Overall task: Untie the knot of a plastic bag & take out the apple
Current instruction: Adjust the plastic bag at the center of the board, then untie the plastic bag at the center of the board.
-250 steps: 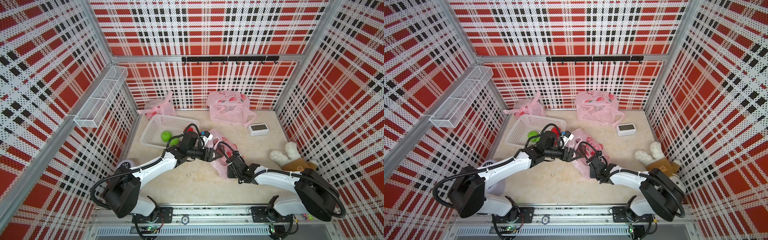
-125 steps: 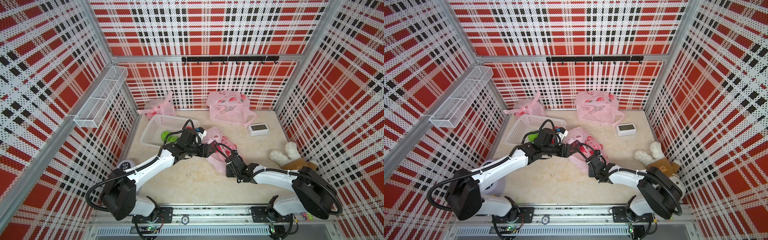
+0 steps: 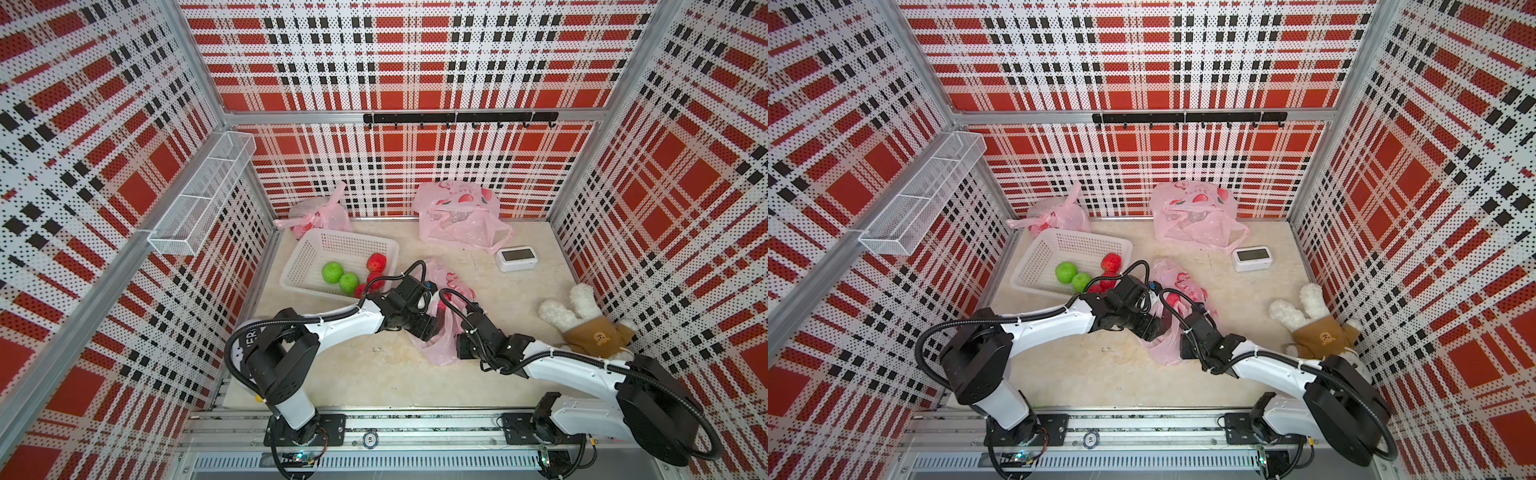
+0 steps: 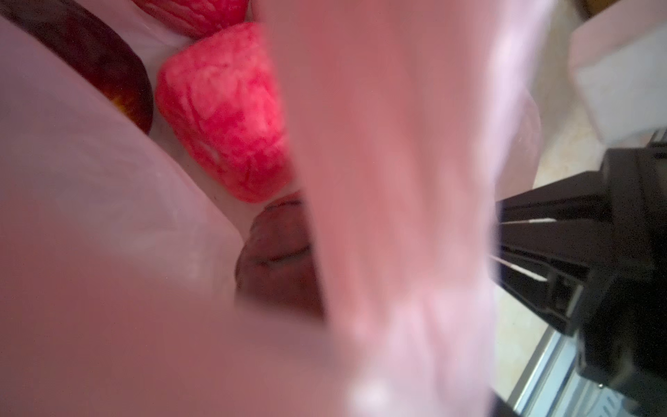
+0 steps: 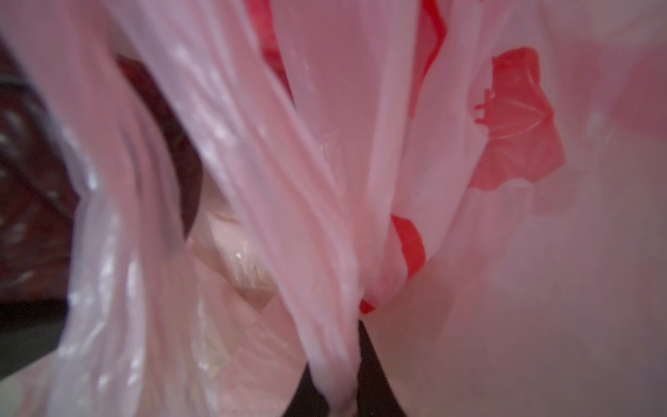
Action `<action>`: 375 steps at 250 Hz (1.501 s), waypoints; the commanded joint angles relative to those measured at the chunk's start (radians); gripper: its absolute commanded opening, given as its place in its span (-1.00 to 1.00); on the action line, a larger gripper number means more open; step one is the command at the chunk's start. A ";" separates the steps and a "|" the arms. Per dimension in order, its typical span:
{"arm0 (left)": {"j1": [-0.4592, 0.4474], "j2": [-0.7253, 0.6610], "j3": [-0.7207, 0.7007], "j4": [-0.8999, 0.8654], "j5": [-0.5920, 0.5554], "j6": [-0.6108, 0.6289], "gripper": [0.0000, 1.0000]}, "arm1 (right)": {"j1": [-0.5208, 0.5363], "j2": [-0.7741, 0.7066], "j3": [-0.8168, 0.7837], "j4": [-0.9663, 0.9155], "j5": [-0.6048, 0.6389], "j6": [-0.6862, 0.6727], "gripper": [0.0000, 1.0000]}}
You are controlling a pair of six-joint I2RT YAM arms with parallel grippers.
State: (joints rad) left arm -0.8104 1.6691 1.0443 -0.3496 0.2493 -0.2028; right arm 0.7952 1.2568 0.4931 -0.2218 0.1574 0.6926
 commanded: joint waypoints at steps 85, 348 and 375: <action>0.131 -0.201 -0.110 -0.020 0.171 0.022 0.99 | -0.004 0.082 0.006 0.046 -0.008 0.028 -1.00; -0.135 -0.076 0.015 0.081 -0.163 0.011 0.13 | -0.005 0.031 -0.042 0.058 -0.044 0.044 -1.00; -0.122 -0.005 0.032 0.108 -0.210 0.045 0.24 | -0.005 0.015 -0.059 0.052 -0.039 0.055 -1.00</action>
State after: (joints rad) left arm -0.9474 1.6047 1.0504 -0.2760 0.1173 -0.1890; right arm 0.7940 1.2987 0.4618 -0.1761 0.1192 0.7273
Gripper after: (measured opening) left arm 0.601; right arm 0.050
